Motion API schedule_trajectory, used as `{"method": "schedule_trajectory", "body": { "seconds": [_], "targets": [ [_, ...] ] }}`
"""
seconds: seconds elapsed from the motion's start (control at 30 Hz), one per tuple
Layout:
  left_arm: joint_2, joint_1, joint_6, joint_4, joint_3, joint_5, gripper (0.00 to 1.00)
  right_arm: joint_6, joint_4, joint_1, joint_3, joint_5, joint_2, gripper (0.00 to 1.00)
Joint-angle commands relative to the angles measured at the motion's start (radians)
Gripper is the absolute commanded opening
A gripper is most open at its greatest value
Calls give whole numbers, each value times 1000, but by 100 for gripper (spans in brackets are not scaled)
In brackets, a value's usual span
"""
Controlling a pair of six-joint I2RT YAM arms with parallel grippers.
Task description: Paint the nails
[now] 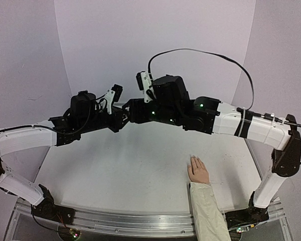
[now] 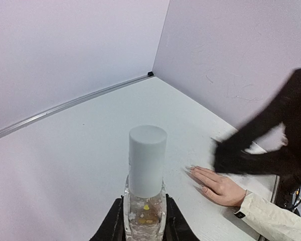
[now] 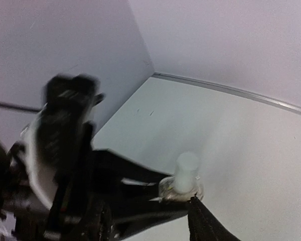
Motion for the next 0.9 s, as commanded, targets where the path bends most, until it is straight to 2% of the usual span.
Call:
{"method": "schedule_trajectory", "body": {
  "seconds": [0.0, 0.03, 0.1, 0.2, 0.3, 0.4, 0.5, 0.7, 0.87],
  "targets": [
    [-53, 13, -95, 58, -8, 81, 0, -158, 52, -58, -66, -331, -154, 66],
    [-57, 14, -98, 57, -6, 108, 0, -168, 79, -99, -103, -417, -176, 74],
    [-67, 15, -98, 58, -3, 171, 0, -161, 132, -171, -167, -654, -205, 81],
    [-79, 19, -93, 59, 8, 327, 0, -129, 192, -250, -225, -880, -221, 83],
    [-85, 20, -75, 59, 21, 507, 0, -126, 221, -278, -245, -1037, -222, 82],
    [-82, 20, -64, 59, 38, 709, 0, -127, 232, -288, -245, -1111, -219, 76],
    [-80, 20, -76, 59, 53, 823, 0, -108, 256, -291, -239, -1179, -204, 67],
    [-71, 20, -87, 59, 75, 896, 0, -26, 352, -291, -228, -1348, -135, 53],
    [-63, 20, -98, 63, 87, 897, 0, -15, 368, -288, -221, -1370, -116, 52]
  ]
}}
